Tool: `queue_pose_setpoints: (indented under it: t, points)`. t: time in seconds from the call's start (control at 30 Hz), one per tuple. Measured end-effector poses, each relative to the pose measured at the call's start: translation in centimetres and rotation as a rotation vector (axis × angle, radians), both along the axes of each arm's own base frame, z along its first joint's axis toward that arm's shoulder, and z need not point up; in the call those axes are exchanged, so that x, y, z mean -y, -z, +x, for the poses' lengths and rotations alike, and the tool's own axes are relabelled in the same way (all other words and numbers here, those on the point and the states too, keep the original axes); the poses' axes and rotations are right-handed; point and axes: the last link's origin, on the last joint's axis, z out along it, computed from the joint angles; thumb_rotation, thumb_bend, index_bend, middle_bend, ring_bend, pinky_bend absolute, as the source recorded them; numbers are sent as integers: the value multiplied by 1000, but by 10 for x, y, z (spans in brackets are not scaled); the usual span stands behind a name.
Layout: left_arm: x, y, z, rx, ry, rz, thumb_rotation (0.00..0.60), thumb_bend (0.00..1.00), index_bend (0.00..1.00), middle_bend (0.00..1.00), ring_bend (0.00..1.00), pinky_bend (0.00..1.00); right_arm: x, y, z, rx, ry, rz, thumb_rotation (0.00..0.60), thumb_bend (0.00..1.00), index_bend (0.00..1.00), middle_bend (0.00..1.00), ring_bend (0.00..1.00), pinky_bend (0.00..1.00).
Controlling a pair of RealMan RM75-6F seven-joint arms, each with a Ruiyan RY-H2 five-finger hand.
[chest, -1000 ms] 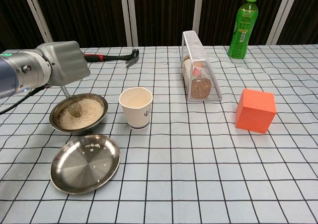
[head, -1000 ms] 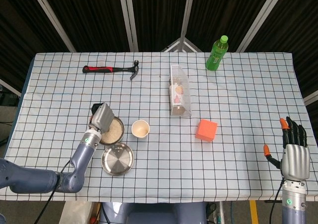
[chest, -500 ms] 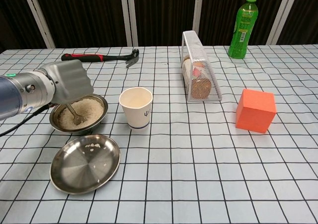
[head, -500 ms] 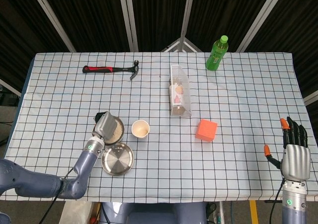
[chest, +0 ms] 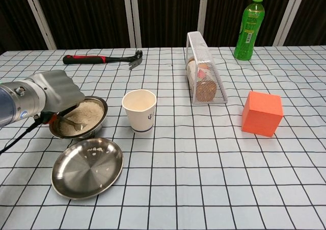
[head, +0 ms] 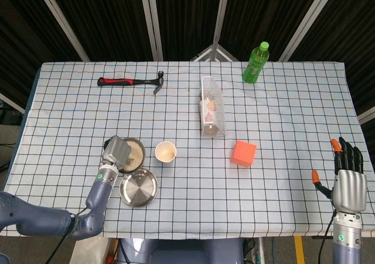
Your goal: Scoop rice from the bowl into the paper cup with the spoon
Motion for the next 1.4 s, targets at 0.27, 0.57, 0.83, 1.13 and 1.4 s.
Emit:
queue_pose_setpoints:
  t: [0.27,0.57,0.83,1.13,1.4]
  points:
    - [-4,-14,-8,52,-29,44,600,496,540,1000,1000,1000,0,1,0,2,2,-1,600,379,0,0,0,0]
    - [-7,-24,-9,89,-24,68,600,496,542,1000,1000,1000,0,1,0,2,3,-1,600,379,0,0,0,0]
    - [-9,-27,-9,163,-29,93,600,496,544,1000,1000,1000,0,1,0,4,2,-6,600,379,0,0,0,0]
    - [-6,-31,-15,235,-43,124,600,496,543,1000,1000,1000,1,1,0,4,3,-9,600,380,0,0,0,0]
    - [-5,-43,-19,283,-46,159,600,496,543,1000,1000,1000,0,1,0,4,5,-5,600,379,0,0,0,0]
